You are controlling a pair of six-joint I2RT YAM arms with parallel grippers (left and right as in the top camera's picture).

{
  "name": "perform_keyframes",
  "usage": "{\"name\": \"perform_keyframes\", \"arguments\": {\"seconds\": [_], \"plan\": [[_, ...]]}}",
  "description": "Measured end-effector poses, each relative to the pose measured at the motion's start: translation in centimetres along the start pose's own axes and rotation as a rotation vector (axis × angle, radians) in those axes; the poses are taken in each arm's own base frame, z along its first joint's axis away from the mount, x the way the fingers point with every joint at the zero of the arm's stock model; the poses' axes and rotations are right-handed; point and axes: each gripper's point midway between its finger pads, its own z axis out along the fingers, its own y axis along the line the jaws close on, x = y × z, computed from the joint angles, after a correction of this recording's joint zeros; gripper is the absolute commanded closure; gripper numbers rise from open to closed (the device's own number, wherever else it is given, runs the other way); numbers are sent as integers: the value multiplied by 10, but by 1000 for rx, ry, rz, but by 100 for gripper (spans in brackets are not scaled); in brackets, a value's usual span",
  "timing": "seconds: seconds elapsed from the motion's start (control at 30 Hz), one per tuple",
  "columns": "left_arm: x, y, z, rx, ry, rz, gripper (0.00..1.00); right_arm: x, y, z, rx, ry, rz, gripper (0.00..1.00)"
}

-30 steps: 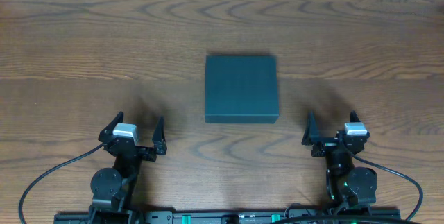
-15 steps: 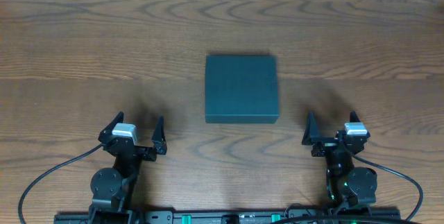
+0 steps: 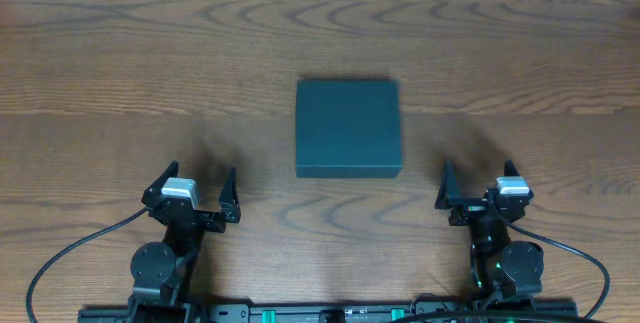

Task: Pack container

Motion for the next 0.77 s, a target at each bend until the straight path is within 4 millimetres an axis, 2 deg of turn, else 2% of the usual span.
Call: {"name": "perform_keyframes", "arguments": {"seconds": [0.77], "plan": [[0,0,0,0,0,-1,1,0,0,0,0,0,0,1]]}}
